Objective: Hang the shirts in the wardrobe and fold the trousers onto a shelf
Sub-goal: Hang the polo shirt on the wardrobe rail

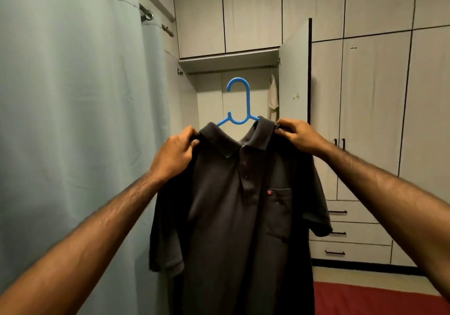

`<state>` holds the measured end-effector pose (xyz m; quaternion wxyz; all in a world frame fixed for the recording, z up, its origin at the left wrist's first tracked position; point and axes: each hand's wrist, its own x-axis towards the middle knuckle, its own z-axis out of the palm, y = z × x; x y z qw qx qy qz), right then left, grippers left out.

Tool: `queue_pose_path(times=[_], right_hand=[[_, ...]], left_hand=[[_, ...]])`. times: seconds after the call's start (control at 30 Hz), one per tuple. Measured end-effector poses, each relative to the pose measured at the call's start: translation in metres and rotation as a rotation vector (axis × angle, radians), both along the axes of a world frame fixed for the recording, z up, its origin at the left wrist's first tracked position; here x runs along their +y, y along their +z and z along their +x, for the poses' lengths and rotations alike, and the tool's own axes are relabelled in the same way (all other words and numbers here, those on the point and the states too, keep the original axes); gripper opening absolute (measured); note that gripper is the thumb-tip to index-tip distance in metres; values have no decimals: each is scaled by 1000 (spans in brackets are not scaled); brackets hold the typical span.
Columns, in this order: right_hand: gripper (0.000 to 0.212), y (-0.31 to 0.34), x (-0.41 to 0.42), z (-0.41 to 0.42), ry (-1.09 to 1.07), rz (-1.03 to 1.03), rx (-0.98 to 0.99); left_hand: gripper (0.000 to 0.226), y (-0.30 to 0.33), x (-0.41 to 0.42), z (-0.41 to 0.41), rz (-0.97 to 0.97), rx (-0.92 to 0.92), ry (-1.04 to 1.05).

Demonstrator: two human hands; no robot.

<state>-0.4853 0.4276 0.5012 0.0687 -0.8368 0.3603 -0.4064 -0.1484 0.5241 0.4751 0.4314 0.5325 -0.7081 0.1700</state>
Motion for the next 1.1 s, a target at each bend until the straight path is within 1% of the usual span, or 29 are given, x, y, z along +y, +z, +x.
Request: queue_pose_path(times=[0.1,0.23,0.37,0.53,0.7,0.8,1.1], right_hand=[[19,8,-17,11,8,-32,-1],[16,2,-49,17,-1,-49,4],[18,-1,-95,13,-31,-55,39],[18,-1,-190,-4,-20,-112,37],[19,39,-296,-15,-30,-138,70],[16,54,-355,-11,16,-160,50],[14,26,-503,29,-5,-151,-1]], left_hand=[[3,0,-21,11,-2,30,21],[5,-8,-58,17,23,55,29],[5,-10,-106,13,52,32,36],[9,-6,-200,0,20,32,29],[5,31,-307,-15,7,27,69],[4,40,-367,-13,-38,60,103],[6,20,-519,22,-48,29,135]])
